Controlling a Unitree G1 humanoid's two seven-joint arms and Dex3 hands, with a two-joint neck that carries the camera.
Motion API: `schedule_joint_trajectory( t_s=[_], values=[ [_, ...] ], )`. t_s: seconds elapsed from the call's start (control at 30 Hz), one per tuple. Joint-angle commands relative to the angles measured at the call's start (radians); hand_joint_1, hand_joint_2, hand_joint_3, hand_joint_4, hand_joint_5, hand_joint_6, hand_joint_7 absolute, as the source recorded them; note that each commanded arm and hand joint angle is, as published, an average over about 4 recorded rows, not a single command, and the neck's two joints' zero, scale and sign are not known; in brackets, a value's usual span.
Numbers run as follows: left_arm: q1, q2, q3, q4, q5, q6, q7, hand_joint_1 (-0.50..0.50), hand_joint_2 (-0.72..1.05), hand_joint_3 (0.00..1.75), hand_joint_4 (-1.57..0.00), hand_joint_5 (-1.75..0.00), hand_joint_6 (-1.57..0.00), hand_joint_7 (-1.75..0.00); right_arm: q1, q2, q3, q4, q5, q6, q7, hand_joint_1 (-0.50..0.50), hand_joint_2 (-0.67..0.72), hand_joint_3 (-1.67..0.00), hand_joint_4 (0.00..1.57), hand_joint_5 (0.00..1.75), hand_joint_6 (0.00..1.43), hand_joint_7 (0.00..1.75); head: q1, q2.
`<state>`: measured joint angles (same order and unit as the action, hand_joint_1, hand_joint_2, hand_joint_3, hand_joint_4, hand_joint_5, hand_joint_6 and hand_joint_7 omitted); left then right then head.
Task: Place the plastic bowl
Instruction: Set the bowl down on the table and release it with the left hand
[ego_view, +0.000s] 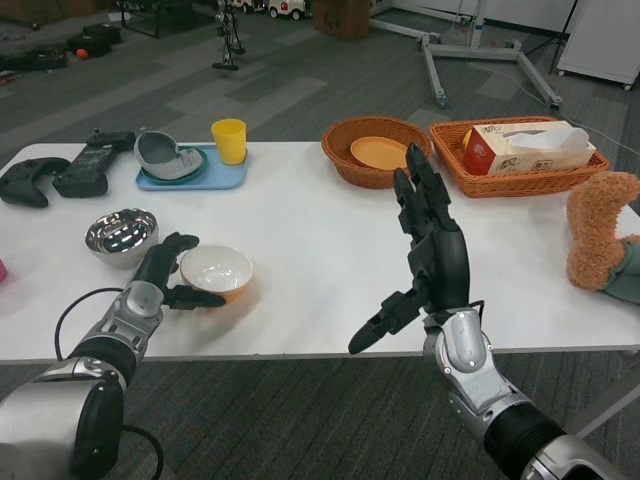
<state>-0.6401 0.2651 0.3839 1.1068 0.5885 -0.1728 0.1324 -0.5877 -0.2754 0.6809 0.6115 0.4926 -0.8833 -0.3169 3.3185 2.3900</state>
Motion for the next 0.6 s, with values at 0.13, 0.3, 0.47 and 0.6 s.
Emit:
schedule_joint_trajectory(
  t_s=[0.13,0.3,0.47,0.6],
  values=[
    [0.024,-0.004,0.020,0.003,0.005,-0.027,0.006,-0.48,1.05,0.09,0.00,-0.82,-0.22,-0.35,0.003,0.001,-0.006,0.012,0.001,-0.005,0.001,-0.45,0.47,0.00,0.00,0.00,0.00,0.00,0.004,-0.004],
    [0.030,-0.004,0.018,0.001,0.005,-0.036,0.003,-0.48,1.00,0.09,0.00,-0.72,-0.11,-0.28,0.003,0.001,-0.007,0.014,0.001,-0.003,0.001,-0.46,0.47,0.00,0.00,0.00,0.00,0.00,0.009,-0.005],
    [0.030,-0.001,0.011,0.001,0.011,-0.036,-0.008,-0.48,0.91,0.09,0.00,-0.49,-0.03,-0.24,0.003,0.001,-0.007,0.015,0.003,-0.004,0.001,-0.45,0.47,0.00,0.00,0.00,0.00,0.00,0.014,-0.010],
    [0.030,0.000,0.013,0.000,0.012,-0.036,-0.032,-0.48,0.80,0.09,0.00,-0.41,0.00,-0.21,0.003,0.001,-0.007,0.017,0.006,-0.004,0.001,-0.46,0.47,0.00,0.00,0.00,0.00,0.00,0.019,-0.012]
  ],
)
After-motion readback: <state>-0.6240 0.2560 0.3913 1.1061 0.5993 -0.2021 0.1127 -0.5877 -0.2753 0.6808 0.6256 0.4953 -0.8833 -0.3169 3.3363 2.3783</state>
